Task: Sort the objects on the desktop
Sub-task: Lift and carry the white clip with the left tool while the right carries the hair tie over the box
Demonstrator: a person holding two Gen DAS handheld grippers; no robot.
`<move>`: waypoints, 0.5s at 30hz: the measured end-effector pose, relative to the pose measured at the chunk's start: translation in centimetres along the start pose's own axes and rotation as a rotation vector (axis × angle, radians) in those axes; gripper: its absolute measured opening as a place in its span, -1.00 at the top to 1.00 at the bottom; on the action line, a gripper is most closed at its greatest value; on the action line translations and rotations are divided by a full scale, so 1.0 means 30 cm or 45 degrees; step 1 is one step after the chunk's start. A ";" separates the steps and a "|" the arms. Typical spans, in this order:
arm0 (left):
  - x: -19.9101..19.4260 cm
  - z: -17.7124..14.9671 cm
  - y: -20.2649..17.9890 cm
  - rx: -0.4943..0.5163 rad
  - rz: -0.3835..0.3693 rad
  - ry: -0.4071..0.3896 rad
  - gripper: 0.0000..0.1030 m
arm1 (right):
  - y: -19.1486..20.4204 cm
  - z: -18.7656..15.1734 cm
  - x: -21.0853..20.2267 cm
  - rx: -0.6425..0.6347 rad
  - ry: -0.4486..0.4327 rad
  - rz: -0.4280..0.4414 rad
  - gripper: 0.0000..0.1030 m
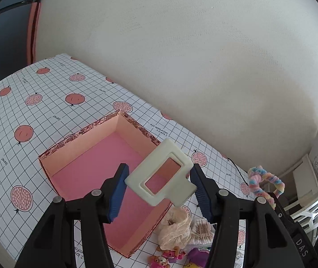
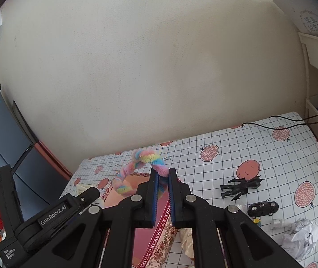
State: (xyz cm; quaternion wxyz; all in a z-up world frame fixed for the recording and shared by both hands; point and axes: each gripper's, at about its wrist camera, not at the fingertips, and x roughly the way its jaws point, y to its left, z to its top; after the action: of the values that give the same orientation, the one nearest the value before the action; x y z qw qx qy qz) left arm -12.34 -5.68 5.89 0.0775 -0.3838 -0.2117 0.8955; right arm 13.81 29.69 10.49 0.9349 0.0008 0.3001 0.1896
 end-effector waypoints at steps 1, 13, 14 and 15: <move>0.004 0.003 0.007 -0.006 0.007 -0.002 -0.13 | -0.002 -0.004 0.015 0.007 0.008 0.003 0.82; 0.030 0.024 0.111 -0.110 0.038 -0.003 -0.14 | 0.086 -0.070 0.119 -0.044 0.086 -0.017 0.82; 0.027 0.026 0.124 -0.122 0.044 -0.007 -0.13 | 0.097 -0.076 0.127 -0.052 0.093 -0.018 0.82; 0.024 0.030 0.138 -0.135 0.050 -0.010 -0.13 | 0.108 -0.085 0.135 -0.059 0.101 -0.017 0.82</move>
State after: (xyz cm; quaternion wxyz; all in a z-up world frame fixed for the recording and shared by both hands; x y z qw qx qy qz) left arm -13.37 -9.47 4.16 0.0387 -0.3878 -0.2515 0.8859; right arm 14.26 33.84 6.51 0.9232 -0.0303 0.3326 0.1901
